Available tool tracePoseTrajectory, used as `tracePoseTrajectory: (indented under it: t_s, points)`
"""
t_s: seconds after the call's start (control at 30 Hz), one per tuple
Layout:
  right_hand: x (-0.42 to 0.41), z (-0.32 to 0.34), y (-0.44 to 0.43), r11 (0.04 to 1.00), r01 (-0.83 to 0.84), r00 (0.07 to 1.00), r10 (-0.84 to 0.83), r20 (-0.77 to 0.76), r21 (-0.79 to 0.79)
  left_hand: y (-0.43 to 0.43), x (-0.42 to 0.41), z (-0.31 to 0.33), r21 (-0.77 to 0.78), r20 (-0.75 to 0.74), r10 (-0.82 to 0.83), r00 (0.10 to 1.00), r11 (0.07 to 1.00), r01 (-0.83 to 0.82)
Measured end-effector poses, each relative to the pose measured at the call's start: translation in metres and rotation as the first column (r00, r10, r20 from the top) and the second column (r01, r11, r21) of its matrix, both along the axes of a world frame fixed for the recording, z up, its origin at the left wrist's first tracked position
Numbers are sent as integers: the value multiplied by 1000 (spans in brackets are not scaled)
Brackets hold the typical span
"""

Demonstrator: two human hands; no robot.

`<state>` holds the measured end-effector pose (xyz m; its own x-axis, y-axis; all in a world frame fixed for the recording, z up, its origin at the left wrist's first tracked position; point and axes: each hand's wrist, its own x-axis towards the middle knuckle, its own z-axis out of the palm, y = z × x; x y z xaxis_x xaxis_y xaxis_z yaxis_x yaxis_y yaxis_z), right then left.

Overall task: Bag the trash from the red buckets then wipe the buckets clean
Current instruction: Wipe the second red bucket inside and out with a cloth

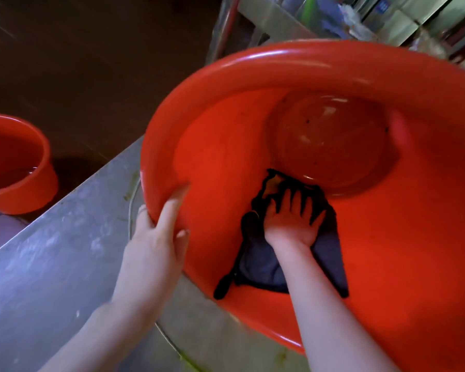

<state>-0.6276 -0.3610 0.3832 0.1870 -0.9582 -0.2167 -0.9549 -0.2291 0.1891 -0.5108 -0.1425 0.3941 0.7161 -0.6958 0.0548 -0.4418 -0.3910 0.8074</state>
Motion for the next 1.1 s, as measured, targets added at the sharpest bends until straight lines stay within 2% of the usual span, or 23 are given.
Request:
tracePoseTrajectory:
  t_s: [0.07, 0.2, 0.3, 0.37, 0.43, 0.53, 0.6, 0.7, 0.77, 0.83, 0.9, 1.0, 1.1]
  points:
    - [4, -1, 13, 1000, -15, 999, 15, 48, -6, -3, -9, -6, -6, -3, 23, 1000, 1000, -23]
    - [29, -15, 94, 968, -224, 933, 246, 262, -111, -2, -6, -16, 28, -31, 63, 998, 998, -62]
    - [34, -19, 134, 938, -324, 892, 347, 292, -124, 2, 0, -20, 27, -87, 28, 996, 999, -26]
    - [37, -18, 121, 941, -317, 893, 338, 296, -118, 5, 1, -19, 17, -102, 17, 995, 1000, -16]
    - [43, -20, 89, 962, -236, 918, 268, 293, -139, 6, 1, -19, 13, -106, 27, 994, 1000, -26]
    - [58, -14, 27, 999, -47, 943, 47, 328, -6, 6, 0, -19, -12, -132, 21, 991, 1000, -22]
    - [66, -9, 4, 998, 0, 936, -22, 351, 61, 6, -1, -19, -36, -138, 16, 990, 999, -22]
    - [67, -7, 17, 997, -38, 942, 15, 336, 63, 4, -4, -20, -20, -133, 51, 990, 998, -54]
    - [59, -11, 52, 989, -147, 947, 144, 287, -11, 3, -6, -19, -19, -137, 63, 989, 998, -66]
    - [46, -15, 95, 956, -283, 911, 293, 290, -78, 3, -6, -19, -23, -131, 57, 990, 998, -61]
    - [35, -16, 125, 931, -355, 883, 363, 297, -83, 4, -6, -18, -32, -134, 41, 990, 998, -46]
    - [39, -18, 112, 933, -349, 889, 360, 283, -90, 5, -4, -17, -20, -121, 33, 992, 999, -35]
    - [61, -18, 62, 974, -208, 919, 224, 325, -84, 5, -3, -12, 11, -154, 59, 986, 998, -58]
